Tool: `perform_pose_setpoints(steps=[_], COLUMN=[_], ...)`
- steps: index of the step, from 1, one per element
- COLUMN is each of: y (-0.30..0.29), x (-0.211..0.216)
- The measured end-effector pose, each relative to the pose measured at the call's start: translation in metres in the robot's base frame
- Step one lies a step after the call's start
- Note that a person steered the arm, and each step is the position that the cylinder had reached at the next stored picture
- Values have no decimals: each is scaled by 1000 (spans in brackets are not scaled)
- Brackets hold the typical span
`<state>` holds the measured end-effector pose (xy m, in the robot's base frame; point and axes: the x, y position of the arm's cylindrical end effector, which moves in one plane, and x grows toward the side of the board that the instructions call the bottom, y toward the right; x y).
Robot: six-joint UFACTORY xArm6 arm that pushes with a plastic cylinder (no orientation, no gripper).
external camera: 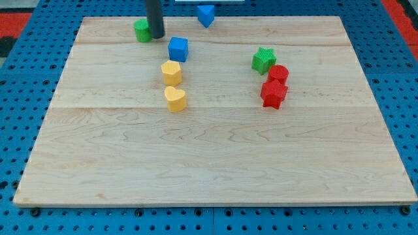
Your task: Move your arm away from the green circle
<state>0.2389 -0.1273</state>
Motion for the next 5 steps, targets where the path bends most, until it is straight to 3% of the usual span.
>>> perform_pose_setpoints(steps=[1, 5], y=[-51, -27], x=[-12, -9])
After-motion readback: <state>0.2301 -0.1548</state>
